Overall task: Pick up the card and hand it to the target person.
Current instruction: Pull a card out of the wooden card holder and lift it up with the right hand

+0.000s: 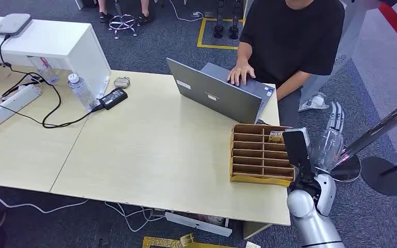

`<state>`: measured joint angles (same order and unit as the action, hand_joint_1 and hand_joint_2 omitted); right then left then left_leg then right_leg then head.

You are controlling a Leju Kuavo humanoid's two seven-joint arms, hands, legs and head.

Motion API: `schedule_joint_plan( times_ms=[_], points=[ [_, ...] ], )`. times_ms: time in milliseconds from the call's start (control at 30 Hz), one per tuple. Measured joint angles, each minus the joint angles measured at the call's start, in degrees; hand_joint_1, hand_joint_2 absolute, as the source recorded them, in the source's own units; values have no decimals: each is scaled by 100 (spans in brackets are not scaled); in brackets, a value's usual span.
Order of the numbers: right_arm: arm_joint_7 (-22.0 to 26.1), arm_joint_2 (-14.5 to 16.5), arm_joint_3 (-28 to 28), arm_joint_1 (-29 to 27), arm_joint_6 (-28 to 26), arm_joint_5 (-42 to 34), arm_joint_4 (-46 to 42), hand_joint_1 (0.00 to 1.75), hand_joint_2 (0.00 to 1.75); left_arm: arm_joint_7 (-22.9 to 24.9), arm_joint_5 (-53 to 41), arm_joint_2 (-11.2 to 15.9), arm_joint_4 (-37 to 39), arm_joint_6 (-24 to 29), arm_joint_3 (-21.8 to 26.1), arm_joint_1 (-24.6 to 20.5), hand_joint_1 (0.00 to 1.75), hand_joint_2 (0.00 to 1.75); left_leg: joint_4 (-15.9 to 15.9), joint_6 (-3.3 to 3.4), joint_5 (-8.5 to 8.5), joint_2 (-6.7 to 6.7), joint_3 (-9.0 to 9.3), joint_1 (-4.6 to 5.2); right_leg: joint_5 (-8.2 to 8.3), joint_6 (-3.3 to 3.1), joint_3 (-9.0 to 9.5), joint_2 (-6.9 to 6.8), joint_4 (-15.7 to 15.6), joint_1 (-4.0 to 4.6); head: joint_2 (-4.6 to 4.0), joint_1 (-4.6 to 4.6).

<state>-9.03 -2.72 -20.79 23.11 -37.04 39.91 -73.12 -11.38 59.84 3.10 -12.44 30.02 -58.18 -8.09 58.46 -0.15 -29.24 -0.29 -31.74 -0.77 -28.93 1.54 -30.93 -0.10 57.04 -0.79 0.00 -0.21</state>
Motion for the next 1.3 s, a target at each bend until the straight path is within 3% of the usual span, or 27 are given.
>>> schedule_joint_plan(
  times_ms=[267, 567, 800, 1133, 1300],
  points=[
    [-325, -358, -775, 539, 485, -53, 414, 0, 175, -104, 72, 109, 0, -65, 0, 2, 0, 0, 0, 0, 0, -1, -2, 0, 0, 0, 0, -3, 0, 0, 0, 1],
    [-415, -589, -1293, 758, 732, -124, 752, 0, 175, -126, 84, 148, 0, -62, -2, 2, 0, 0, 0, 0, 0, -1, -2, 0, 0, 0, 0, -3, 0, 0, 0, 1],
    [-591, -741, -1629, 790, 1032, -301, 876, 0, 175, -117, 120, 150, 0, 15, -7, 4, 0, 0, 1, 0, 0, -1, -2, 0, 0, 0, -1, -2, 0, 0, 0, 1],
    [-1258, -1073, -1902, 679, 1045, -61, 643, 5, 175, 21, 104, 118, 0, 318, -47, 7, 0, 0, 2, 0, 0, -1, -1, 1, 0, 0, -1, -1, -2, -1, 0, 1],
    [-1357, -1209, -1986, 576, 1076, 20, 509, 23, 175, 56, 59, 9, 0, 518, -112, 9, 0, 0, 3, 0, 0, -1, -1, 1, 0, 0, -1, -1, -2, -1, 0, 0]
  ],
)
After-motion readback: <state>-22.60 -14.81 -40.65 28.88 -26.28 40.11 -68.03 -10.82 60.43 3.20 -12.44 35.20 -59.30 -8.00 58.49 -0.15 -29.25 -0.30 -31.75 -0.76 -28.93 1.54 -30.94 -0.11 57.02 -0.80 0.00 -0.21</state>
